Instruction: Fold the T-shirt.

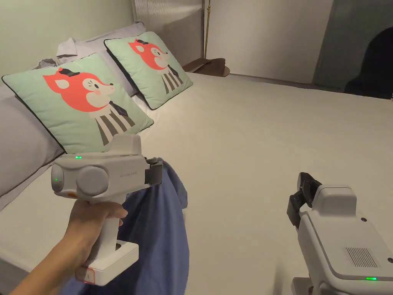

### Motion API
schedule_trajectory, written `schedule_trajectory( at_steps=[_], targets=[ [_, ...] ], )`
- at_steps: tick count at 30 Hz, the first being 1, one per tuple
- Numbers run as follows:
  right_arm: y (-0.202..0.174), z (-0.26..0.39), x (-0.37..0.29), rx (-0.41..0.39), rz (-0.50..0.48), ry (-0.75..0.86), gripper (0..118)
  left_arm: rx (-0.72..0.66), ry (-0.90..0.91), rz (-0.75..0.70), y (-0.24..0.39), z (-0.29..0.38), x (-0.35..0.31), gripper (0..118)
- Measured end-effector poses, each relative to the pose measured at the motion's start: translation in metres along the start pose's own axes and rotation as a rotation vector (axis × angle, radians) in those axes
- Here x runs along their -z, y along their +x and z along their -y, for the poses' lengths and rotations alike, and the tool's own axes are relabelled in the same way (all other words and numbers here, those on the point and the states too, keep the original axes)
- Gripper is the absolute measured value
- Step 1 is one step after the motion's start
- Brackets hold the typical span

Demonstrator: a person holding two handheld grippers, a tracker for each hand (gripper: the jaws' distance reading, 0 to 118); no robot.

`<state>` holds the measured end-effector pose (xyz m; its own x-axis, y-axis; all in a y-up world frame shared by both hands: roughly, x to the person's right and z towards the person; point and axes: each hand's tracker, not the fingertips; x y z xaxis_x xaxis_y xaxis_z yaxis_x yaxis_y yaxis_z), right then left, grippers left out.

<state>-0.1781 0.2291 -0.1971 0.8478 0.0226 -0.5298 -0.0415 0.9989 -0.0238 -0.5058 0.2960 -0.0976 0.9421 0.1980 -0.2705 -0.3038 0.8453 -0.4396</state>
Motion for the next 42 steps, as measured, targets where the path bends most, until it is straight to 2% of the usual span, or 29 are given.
schedule_trajectory(
  at_steps=[4, 10, 18, 22, 27, 33, 36, 38, 40, 41, 42],
  targets=[
    [0.030, -0.006, -0.022, -0.007, 0.067, 0.023, 0, 0.070, 0.027, 0.136, 0.059, -0.027, 0.010, 6],
    [0.088, -0.014, -0.059, -0.014, 0.218, 0.050, 0, 0.182, 0.022, 0.321, 0.159, -0.043, 0.040, 6],
    [0.151, -0.015, -0.111, -0.029, 0.392, 0.050, 0, 0.240, -0.051, 0.548, 0.263, -0.017, 0.078, 6],
    [0.169, -0.010, -0.127, -0.028, 0.446, 0.032, 0, 0.290, -0.147, 0.555, 0.286, 0.023, 0.103, 6],
    [0.178, -0.002, -0.138, -0.022, 0.479, 0.017, 0, 0.324, -0.335, 0.498, 0.281, 0.088, 0.145, 6],
    [0.172, 0.009, -0.136, -0.016, 0.470, -0.014, 0, 0.353, -0.522, 0.368, 0.254, 0.156, 0.182, 6],
    [0.167, 0.014, -0.132, -0.009, 0.454, -0.030, 0, 0.419, -0.547, 0.299, 0.245, 0.182, 0.192, 6],
    [0.164, 0.016, -0.130, -0.006, 0.447, -0.038, 0, 0.410, -0.530, 0.318, 0.242, 0.186, 0.193, 6],
    [0.161, 0.017, -0.128, -0.005, 0.437, -0.043, 0, 0.381, -0.522, 0.309, 0.245, 0.181, 0.190, 13],
    [0.159, 0.017, -0.127, -0.005, 0.434, -0.044, 0, 0.380, -0.521, 0.311, 0.245, 0.178, 0.190, 22],
    [0.158, 0.016, -0.126, -0.006, 0.429, -0.045, 0, 0.382, -0.515, 0.312, 0.245, 0.175, 0.187, 46]
  ],
)
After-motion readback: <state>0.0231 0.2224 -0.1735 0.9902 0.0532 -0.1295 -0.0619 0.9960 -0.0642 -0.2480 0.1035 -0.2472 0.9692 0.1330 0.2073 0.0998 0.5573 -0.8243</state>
